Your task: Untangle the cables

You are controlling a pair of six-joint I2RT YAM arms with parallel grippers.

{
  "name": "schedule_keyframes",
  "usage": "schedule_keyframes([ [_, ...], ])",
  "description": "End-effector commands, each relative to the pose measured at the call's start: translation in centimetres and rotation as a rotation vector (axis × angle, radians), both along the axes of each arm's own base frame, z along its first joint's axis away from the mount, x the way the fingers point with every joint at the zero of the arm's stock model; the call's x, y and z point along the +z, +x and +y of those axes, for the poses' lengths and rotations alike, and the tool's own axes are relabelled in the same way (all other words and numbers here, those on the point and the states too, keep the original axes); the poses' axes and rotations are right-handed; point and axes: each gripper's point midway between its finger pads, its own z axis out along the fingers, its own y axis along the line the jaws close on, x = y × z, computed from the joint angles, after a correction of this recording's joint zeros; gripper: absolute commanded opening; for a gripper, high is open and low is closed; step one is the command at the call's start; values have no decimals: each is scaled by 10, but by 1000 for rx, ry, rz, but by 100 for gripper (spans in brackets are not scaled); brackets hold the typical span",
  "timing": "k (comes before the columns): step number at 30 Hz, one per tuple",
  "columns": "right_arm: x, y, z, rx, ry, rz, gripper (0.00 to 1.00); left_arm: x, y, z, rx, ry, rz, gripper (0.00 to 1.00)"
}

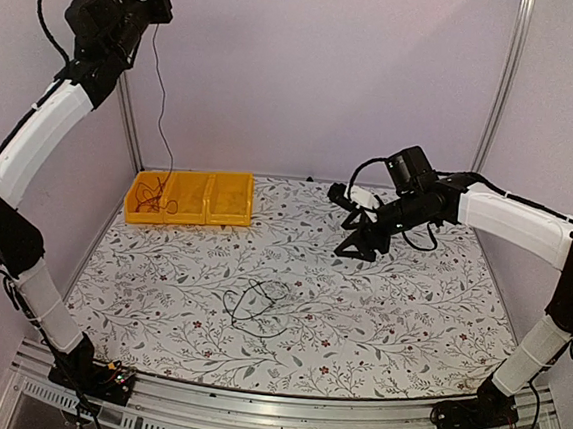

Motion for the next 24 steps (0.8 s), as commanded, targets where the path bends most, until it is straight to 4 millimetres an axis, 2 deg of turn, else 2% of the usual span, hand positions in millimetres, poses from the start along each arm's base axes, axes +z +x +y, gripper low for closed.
schedule_keyframes([
  [1, 1, 8, 2, -8, 4, -15, 77, -5, 15, 14, -5, -22, -7, 0],
  [5, -4, 7, 1, -11, -1, -7, 78, -19, 36, 24, -3, -20, 11, 0],
  [10, -10, 7, -3, -17, -20, -13, 77, -56, 72, 41, -3, -49, 89, 0],
  [12, -12, 6, -5, -18, -27, -15, 78, -67, 80, 43, -1, -52, 112, 0],
  [15, -13, 5, -6, -16, -33, -19, 78, -72, 84, 41, -23, -57, 121, 0],
  [18, -15, 5, -6, -15, -35, -18, 78, -60, 81, 34, -80, -67, 90, 0],
  [21, -15, 7, -4, -13, -31, -15, 78, -39, 72, 21, -170, -68, 32, 0],
  [24, -13, 9, -1, -13, -24, -16, 78, -13, 47, -2, -317, -18, -77, 0],
])
